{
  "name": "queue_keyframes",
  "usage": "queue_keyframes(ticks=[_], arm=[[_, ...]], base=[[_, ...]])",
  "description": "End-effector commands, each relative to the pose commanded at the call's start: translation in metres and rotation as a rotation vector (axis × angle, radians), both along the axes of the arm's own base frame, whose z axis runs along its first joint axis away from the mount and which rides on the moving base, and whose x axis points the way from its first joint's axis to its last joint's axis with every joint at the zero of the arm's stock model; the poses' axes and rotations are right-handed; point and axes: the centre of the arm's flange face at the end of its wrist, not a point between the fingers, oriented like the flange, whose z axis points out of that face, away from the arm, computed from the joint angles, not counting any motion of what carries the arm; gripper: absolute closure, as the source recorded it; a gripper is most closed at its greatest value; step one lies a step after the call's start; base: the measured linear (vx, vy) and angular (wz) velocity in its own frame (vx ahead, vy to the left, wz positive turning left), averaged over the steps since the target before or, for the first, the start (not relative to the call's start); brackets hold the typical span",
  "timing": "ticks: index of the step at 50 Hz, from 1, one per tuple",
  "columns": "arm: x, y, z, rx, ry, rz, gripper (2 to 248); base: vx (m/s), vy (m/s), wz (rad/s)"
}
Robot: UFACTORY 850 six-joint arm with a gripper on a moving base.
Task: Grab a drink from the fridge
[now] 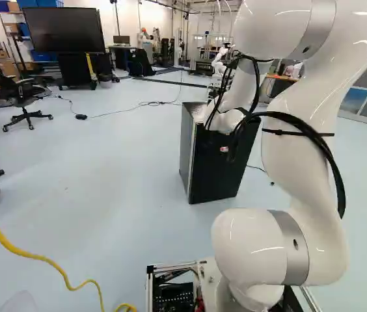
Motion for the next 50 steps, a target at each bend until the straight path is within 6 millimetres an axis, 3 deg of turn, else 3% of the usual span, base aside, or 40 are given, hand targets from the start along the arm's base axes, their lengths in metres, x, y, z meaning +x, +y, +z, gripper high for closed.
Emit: queue_keyframes(ticks=[32, 50], arm=[[-0.030, 0.000, 0.026, -0.043, -0.254, -0.009, 3], [-0.020, -0.001, 0.038, -0.070, -0.406, -0.005, 3]], base=[[0.000, 0.000, 0.000], [0.000, 0.000, 0.000]])
